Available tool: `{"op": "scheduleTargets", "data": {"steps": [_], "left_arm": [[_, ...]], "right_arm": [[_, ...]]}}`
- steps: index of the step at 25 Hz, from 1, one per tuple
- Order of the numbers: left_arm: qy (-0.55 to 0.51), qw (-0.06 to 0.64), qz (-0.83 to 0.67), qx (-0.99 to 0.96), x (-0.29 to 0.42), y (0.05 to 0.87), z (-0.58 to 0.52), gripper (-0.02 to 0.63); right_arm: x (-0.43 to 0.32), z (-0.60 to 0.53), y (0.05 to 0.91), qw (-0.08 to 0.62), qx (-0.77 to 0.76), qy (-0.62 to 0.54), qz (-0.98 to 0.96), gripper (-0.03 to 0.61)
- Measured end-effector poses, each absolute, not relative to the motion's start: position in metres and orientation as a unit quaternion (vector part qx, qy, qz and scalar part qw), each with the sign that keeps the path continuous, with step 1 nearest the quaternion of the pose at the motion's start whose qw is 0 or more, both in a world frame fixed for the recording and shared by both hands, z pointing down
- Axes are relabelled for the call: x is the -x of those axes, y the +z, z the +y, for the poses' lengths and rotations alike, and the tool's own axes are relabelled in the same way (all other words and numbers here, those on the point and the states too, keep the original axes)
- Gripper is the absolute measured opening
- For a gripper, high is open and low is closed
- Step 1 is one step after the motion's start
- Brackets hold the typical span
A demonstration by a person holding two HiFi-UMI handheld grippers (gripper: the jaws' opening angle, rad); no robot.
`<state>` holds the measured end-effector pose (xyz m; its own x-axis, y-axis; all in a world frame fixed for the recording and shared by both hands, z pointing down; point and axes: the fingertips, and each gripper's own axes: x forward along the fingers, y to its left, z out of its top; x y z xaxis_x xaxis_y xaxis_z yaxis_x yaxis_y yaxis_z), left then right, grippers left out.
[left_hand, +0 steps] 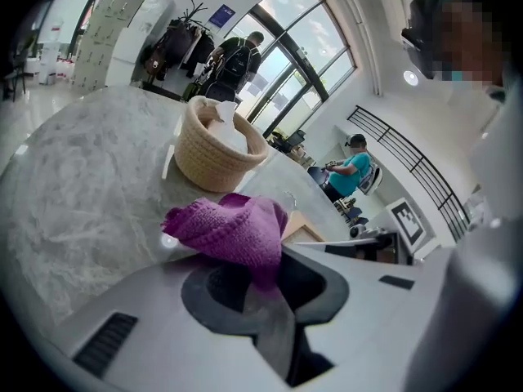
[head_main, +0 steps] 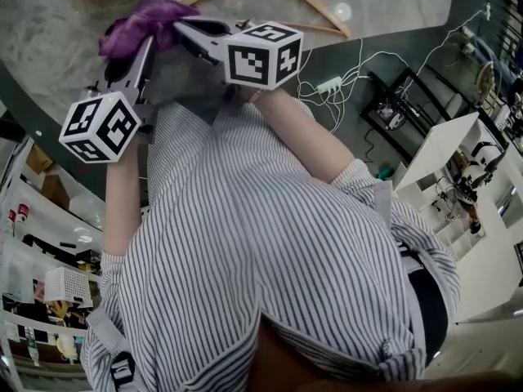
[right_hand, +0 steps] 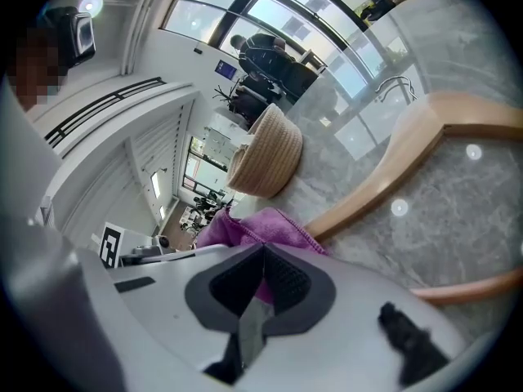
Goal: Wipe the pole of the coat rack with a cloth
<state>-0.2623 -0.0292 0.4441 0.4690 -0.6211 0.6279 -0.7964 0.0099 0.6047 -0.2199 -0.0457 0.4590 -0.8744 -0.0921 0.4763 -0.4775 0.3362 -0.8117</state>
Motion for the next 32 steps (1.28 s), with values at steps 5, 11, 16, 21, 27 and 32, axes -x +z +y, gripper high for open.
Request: {"op": "scheduleTargets", "data": {"steps": [5,11,16,21,27,32], "left_arm": [[0.117,0.476,-0.508,-0.709,0.259,0.441,-0.026,0.083],[0.153,0.448,-0.501,-0.725,0.243,0.439,-0.029,0.083],[0.165,0.44,-0.5,-0.727,0.233,0.438,-0.031,0.083],[0.165,0.435,-0.498,-0.732,0.223,0.437,-0.039,0.083],[0.161,0.436,-0.482,-0.742,0.201,0.434,-0.045,0.083],[0.163,0.44,-0.467,-0.75,0.184,0.436,-0.049,0.083]], "right_arm": [[0.209,-0.041,0.462,0.18,-0.173,0.558,-0.791,0.016],[0.196,-0.046,0.459,0.178,-0.173,0.556,-0.793,0.017],[0.185,-0.047,0.457,0.174,-0.18,0.554,-0.794,0.017],[0.173,-0.05,0.457,0.171,-0.183,0.557,-0.792,0.016],[0.148,-0.06,0.458,0.164,-0.202,0.559,-0.787,0.017],[0.131,-0.066,0.46,0.159,-0.215,0.558,-0.785,0.017]]}}
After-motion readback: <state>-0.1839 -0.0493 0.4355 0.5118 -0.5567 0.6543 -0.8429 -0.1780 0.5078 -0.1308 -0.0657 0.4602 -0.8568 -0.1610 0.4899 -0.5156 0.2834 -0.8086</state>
